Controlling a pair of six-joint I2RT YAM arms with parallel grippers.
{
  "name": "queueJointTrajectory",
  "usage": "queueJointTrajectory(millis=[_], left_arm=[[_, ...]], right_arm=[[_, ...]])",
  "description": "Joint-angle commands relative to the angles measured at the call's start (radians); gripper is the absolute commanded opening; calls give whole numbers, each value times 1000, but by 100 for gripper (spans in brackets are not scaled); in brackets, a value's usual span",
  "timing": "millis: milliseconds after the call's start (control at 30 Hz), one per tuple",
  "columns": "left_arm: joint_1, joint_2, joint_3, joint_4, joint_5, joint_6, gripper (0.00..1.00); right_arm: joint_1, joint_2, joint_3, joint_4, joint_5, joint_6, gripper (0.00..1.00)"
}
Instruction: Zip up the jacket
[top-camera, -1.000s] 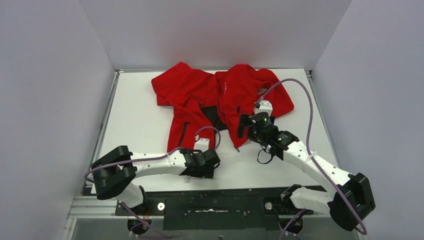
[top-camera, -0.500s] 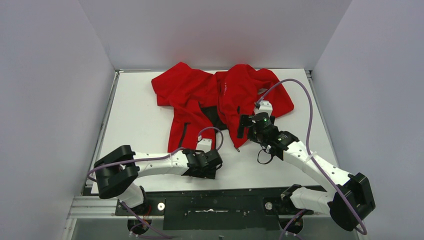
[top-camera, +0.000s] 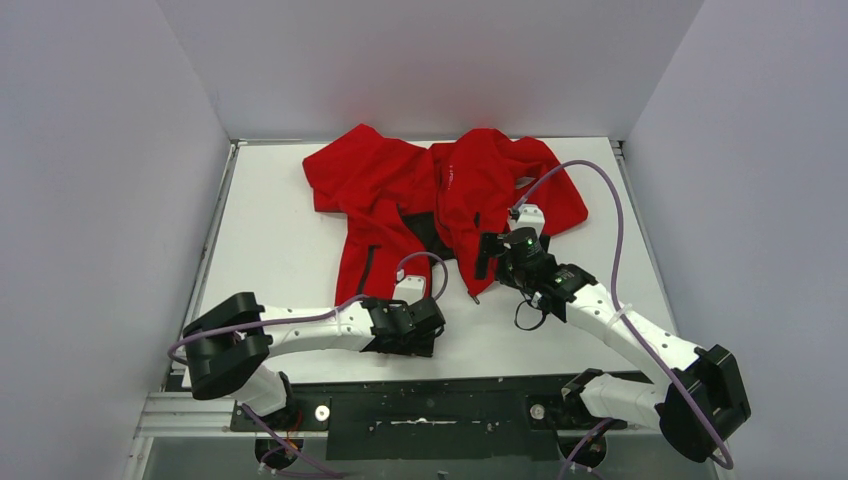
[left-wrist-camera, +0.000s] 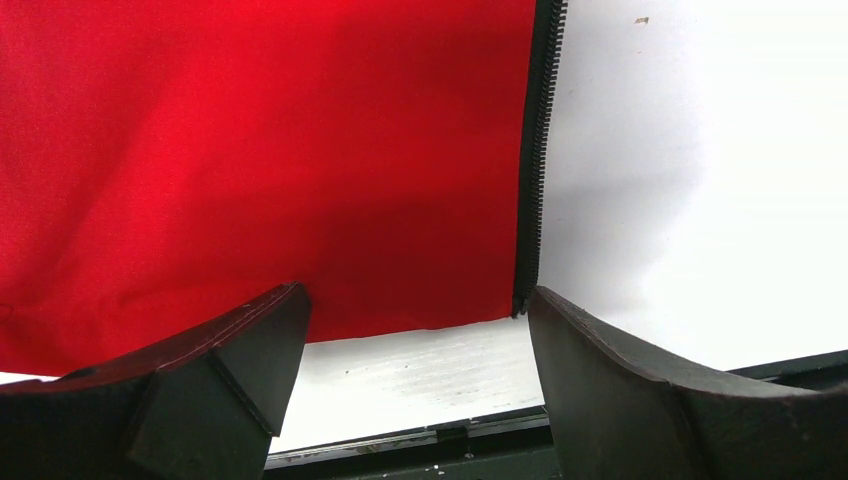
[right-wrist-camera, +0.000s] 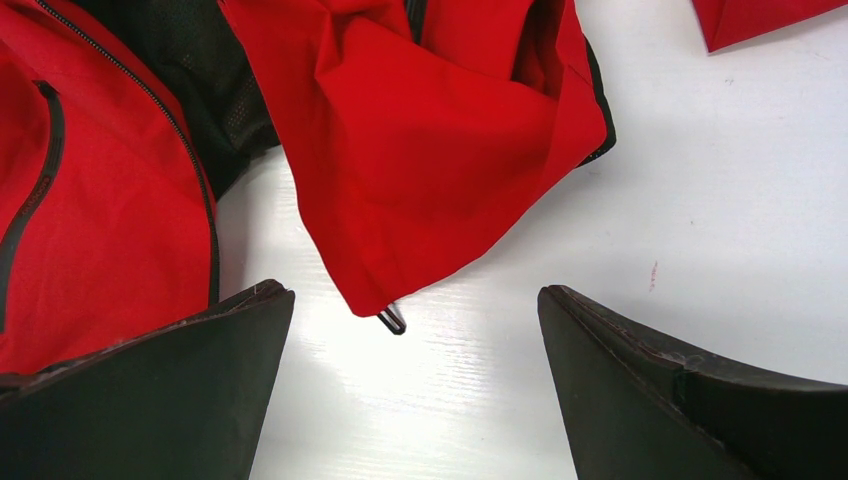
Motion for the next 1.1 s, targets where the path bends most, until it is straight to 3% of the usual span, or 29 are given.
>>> queueJointTrajectory(millis=[0,567,833,1067], left_arm=[[-5,8,-3,30,-4,-10,81],[-5,69,-91,77,40,-40,77],[-5,62,-155,120,56,-59,49],[-4,72,-155,148,66,-49,4]], right_arm=[[10,-13,0,49,14,12,100],[13,-6,0,49,15,13,100],[16,-6,-2,49,16,17,100],[22,-5,3,42,19,19,100]])
